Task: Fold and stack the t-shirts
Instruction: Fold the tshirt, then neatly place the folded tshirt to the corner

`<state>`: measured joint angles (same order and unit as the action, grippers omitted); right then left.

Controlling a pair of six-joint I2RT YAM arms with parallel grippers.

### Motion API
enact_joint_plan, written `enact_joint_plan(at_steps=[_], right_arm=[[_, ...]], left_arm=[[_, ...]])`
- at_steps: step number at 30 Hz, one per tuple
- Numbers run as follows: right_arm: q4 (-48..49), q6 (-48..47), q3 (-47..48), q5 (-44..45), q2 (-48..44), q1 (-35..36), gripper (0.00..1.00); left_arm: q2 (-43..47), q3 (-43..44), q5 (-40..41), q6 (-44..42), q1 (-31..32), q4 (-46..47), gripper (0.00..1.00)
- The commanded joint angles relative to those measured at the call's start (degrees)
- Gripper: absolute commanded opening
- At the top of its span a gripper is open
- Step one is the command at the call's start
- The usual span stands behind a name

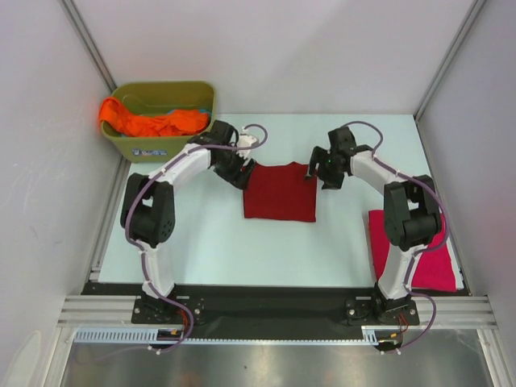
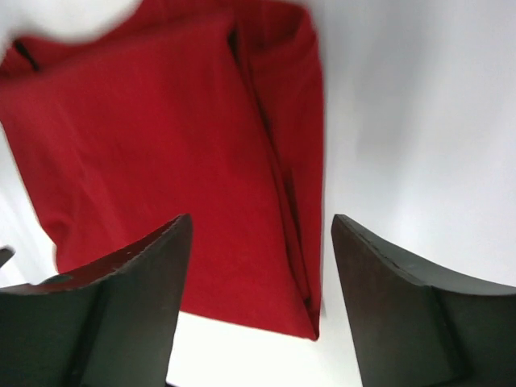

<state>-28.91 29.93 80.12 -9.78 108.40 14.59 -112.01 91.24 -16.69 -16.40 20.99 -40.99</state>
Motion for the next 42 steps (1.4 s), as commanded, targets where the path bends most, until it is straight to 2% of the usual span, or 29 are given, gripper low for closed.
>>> enact_joint_plan(at_steps=[1, 6, 14, 18, 21, 24, 30, 33, 37, 39, 42], right_arm=[[4.29, 0.65, -3.38, -2.96, -0.65, 0.62, 0.79], [6.75, 1.62, -4.70, -3.48, 2.95, 0.44, 0.78], [14.66, 3.82, -9.71, -9.64, 4.01, -0.61, 0.56], [15.37, 3.64, -10.86, -10.43, 4.45, -0.88, 0.49], [15.72, 3.64, -11.74, -11.31, 4.63, -1.41, 0.48], [15.37, 3.29, -12.70, -11.14, 3.31, -1.32, 0.47], [15.46, 3.38, -15.69, -10.61, 0.67, -1.32, 0.46], [15.98, 3.64, -16.22, -10.52, 0.76, -1.23, 0.45], [17.13, 4.34, -16.40, -10.43, 1.29, -1.32, 0.40], [17.83, 4.43, -16.31, -11.31, 1.64, -1.32, 0.35], [18.88, 3.91, -16.13, -13.77, 2.78, -1.14, 0.18]], left_arm=[[1.18, -4.75, -1.69, 6.12, 0.10, 5.48, 0.77], [-1.37, -5.29, 2.26, 7.18, 0.10, 9.08, 0.75], [-4.97, -7.66, 4.29, 7.88, 0.01, 11.99, 0.73], [-6.29, -8.18, 6.49, 7.27, 0.01, 12.69, 0.72], [-6.12, -8.27, 7.98, 6.73, -0.34, 12.87, 0.71], [-2.71, -8.27, 5.28, 7.35, -1.48, 13.04, 0.70], [12.93, -17.39, -2.20, 9.90, -1.31, 17.35, 0.70], [15.41, -20.21, -2.56, 8.50, 2.37, 17.70, 0.70], [13.31, -22.07, -1.77, 6.29, 5.90, 19.02, 0.71], [10.42, -21.64, -1.25, 6.91, 5.99, 18.93, 0.71], [8.74, -20.84, -0.71, 6.82, 5.99, 17.35, 0.70]])
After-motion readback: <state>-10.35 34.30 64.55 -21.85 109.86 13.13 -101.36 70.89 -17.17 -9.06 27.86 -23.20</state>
